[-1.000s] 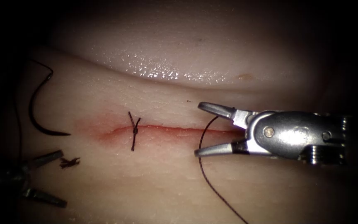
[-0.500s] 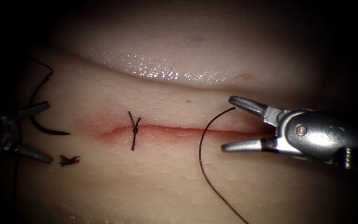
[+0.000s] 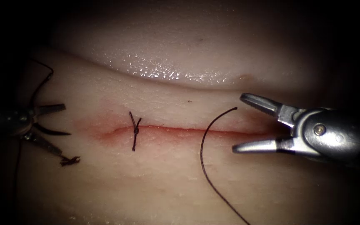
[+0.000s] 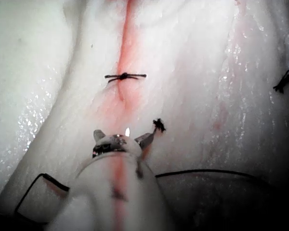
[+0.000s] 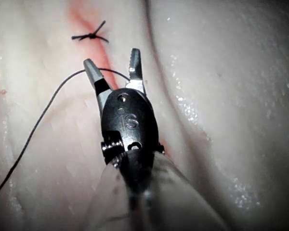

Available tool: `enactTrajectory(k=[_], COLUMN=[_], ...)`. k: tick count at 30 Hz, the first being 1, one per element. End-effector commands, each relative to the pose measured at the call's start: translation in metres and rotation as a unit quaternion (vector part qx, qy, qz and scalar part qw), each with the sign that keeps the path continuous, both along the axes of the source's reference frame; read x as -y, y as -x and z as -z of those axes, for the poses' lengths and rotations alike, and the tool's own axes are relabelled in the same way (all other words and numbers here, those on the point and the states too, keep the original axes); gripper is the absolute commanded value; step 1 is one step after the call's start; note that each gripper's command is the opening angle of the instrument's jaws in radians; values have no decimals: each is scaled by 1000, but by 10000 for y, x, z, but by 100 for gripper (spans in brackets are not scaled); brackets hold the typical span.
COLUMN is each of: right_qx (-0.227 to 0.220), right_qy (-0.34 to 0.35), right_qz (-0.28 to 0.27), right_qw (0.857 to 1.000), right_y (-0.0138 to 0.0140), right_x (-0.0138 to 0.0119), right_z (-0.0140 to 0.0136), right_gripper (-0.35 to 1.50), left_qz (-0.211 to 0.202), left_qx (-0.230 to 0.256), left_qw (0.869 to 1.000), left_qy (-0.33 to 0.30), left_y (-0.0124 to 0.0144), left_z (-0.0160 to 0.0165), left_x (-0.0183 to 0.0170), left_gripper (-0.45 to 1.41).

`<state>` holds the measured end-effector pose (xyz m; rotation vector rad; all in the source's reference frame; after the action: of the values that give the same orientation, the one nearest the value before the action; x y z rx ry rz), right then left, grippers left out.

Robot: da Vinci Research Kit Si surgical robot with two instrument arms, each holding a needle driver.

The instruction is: Wound Closure

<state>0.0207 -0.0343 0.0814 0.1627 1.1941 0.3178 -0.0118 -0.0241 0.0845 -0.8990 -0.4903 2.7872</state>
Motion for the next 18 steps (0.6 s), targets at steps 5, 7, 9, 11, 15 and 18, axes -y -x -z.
enactTrajectory(k=[5,7,9,11,15,18], right_qx=[0,0,0,1,-1,-4], right_qy=[1,2,2,2,3,4], right_qz=[0,0,0,1,-1,-2], right_qw=[1000,1000,1000,1000,1000,1000], right_y=[-10,-11,-11,-12,-10,-7], right_x=[5,5,6,7,8,8], right_z=[-8,-8,-8,-9,-8,-8], right_gripper=[131,131,131,131,130,126], left_qz=[-10,-14,-16,-25,-36,-36], left_qx=[-2,-7,-12,-20,-20,-17], left_qw=[1000,1000,1000,999,999,999], left_qy=[-7,-11,-15,-18,-25,-28], left_y=[-5,-9,-11,-13,-11,-9], left_z=[-16,-21,-26,-33,-37,-35], left_x=[-1,1,3,6,10,10], left_gripper=[51,41,29,9,-42,-45])
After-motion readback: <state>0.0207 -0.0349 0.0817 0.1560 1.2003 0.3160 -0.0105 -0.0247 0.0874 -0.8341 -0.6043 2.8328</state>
